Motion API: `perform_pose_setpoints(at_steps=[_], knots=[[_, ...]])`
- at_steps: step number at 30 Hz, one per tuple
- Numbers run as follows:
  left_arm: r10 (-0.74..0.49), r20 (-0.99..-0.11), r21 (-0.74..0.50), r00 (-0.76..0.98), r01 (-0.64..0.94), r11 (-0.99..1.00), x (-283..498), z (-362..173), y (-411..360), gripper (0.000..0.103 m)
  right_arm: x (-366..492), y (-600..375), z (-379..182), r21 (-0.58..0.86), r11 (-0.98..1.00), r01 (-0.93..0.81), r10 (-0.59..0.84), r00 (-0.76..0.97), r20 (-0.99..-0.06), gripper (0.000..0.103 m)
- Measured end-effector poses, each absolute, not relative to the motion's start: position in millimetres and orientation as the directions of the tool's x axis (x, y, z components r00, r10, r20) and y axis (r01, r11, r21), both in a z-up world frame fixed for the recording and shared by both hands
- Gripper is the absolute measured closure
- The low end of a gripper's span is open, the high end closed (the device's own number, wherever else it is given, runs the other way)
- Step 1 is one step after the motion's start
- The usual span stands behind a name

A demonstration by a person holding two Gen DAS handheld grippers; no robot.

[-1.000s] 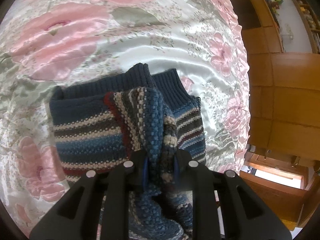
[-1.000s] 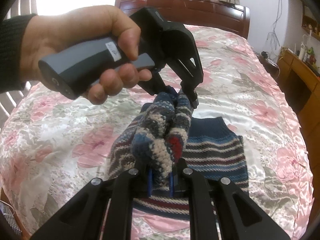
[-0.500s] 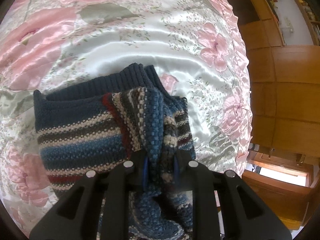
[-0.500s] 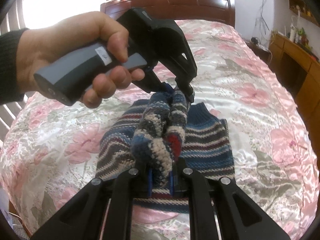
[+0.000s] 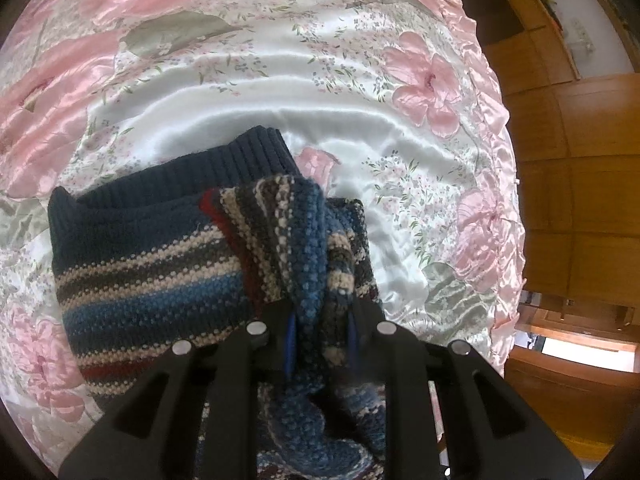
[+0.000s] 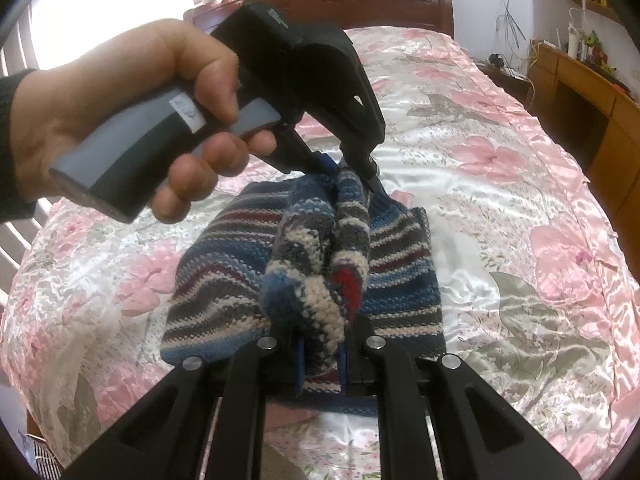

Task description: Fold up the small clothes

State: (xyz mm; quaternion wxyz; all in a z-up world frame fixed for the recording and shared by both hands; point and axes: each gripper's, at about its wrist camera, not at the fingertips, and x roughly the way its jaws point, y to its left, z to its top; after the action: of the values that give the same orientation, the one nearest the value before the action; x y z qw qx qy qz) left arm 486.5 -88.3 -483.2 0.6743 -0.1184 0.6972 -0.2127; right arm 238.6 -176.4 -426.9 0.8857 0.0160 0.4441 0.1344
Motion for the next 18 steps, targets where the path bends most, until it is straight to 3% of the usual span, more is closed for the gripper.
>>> perform_pose_setpoints(at_steps=[18], knots=[[-0.368,-0.929,-0.369,-0.033,0.141,0.919,476,-517,-126,0.080,237,-213,-473,0.249,0.947,-0.205,0.320,0.510,-0.798,0.091]])
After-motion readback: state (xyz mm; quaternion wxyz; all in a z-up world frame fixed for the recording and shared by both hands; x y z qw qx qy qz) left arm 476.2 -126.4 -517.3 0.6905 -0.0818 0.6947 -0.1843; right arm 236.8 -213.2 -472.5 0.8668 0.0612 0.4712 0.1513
